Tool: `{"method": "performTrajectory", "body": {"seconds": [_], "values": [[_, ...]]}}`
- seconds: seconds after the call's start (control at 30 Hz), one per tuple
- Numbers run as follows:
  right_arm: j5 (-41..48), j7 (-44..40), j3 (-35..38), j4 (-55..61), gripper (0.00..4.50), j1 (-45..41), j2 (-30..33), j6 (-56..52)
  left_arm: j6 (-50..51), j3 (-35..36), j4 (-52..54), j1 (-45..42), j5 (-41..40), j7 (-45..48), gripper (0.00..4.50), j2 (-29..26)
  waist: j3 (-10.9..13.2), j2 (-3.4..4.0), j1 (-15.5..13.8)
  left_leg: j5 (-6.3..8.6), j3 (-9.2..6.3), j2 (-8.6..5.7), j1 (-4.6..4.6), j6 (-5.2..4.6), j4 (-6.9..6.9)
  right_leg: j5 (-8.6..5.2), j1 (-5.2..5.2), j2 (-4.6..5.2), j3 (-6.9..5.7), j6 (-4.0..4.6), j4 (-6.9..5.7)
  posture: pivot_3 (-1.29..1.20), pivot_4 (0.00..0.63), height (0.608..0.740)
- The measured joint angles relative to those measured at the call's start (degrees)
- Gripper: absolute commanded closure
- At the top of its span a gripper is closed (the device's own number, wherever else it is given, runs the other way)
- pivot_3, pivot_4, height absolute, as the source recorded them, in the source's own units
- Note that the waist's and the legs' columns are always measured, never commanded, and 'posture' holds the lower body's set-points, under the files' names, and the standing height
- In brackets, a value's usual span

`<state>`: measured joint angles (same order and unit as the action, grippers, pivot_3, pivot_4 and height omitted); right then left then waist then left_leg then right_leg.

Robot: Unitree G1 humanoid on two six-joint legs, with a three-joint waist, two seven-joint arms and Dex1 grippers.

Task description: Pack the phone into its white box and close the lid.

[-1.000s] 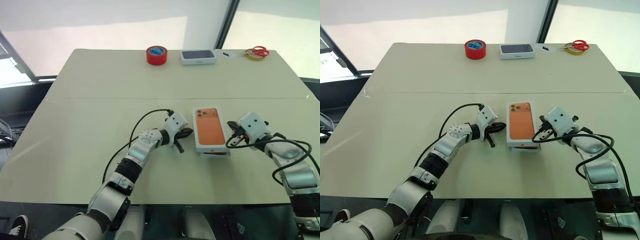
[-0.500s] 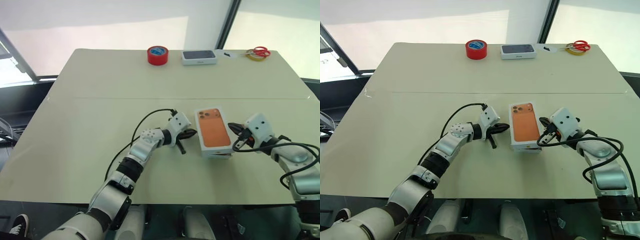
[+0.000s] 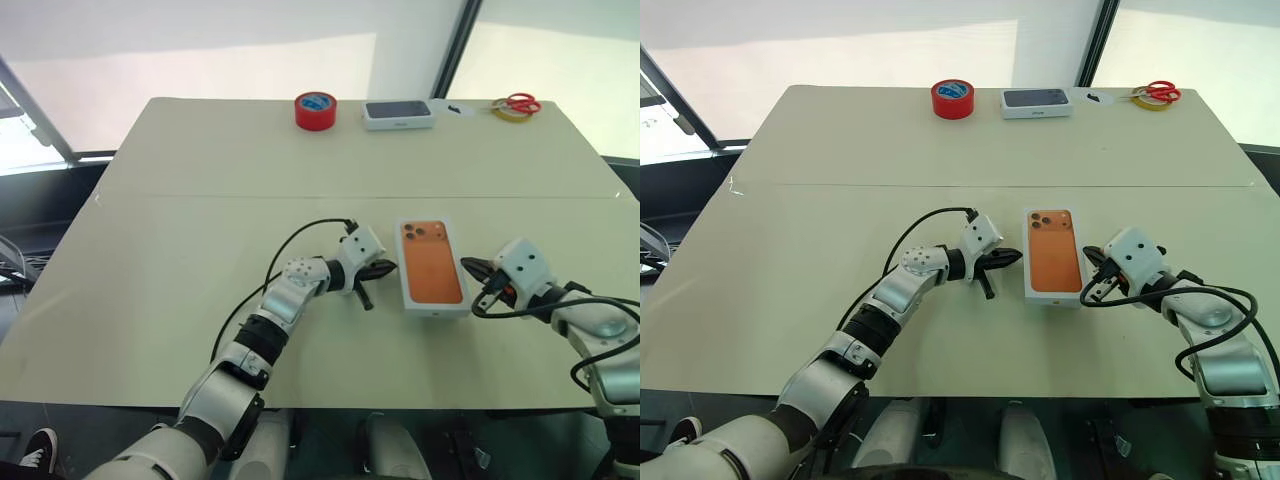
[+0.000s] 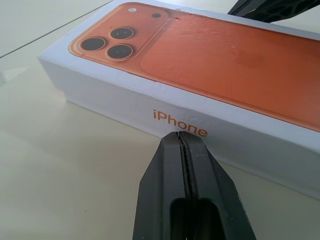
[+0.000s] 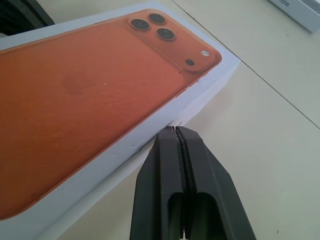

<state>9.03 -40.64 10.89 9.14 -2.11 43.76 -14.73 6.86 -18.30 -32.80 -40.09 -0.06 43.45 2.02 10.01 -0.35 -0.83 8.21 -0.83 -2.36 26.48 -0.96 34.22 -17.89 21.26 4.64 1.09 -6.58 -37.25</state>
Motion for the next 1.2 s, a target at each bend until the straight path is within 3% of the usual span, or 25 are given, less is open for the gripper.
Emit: {"method": "performTrajectory", "body": {"seconds": [0.5, 0.77, 0.93, 1.17, 1.2], "values": [[-7.15, 2.08, -3.72, -3.97, 4.47, -2.67, 0.49, 2.24, -0.12, 0.99, 1.56, 0.78, 0.13, -0.88, 4.5, 0.51, 0.0, 0.0, 0.0, 0.0, 0.0, 0.0, 0.0, 0.0, 0.01, 0.0, 0.0, 0.0, 0.0, 0.0, -0.01, 0.0, 0.15, 0.738], [-2.57, -0.12, 0.43, -8.43, 4.47, -6.21, 0.51, 3.71, -0.53, 5.04, 2.64, -2.8, -2.97, -1.46, 4.5, 0.61, 0.0, 0.0, 0.04, -0.01, 0.01, 0.0, -0.02, -0.01, 0.03, 0.02, -0.03, -0.04, -0.01, -0.03, -0.02, 0.0, 0.15, 0.738], [2.61, -5.86, 0.3, -2.5, 4.47, -4.18, 0.56, 2.22, -5.38, -0.3, -1.04, -5.77, 1.12, -0.16, 4.5, 1.65, -0.01, -0.01, -0.13, 0.0, -0.01, 0.0, -0.06, -0.01, 0.02, 0.03, -0.14, -0.05, -0.05, -0.08, 0.01, 0.0, 0.15, 0.738], [-3.55, -4.51, -4.92, -1.3, 4.47, -0.51, 1.42, 4.45, -10.28, -5.9, -7.51, -7.22, 7.57, -1.77, 4.5, 0.39, -0.13, -0.04, 0.16, 0.08, 0.0, 0.0, -0.38, 0.13, 0.02, -0.01, -0.42, -0.04, 0.0, -0.01, 0.04, 0.0, 0.15, 0.738], [-3.9, -4.53, -5.07, -1.54, 4.23, -0.5, 1.51, 4.88, -11.18, -6.29, -7.53, -7.17, 8.08, -1.53, 4.5, -0.1, -0.17, -0.09, 0.18, 0.1, 0.0, 0.01, -0.49, 0.14, -0.01, -0.08, -0.53, -0.04, 0.0, 0.12, 0.09, 0.0, 0.15, 0.738]]}}
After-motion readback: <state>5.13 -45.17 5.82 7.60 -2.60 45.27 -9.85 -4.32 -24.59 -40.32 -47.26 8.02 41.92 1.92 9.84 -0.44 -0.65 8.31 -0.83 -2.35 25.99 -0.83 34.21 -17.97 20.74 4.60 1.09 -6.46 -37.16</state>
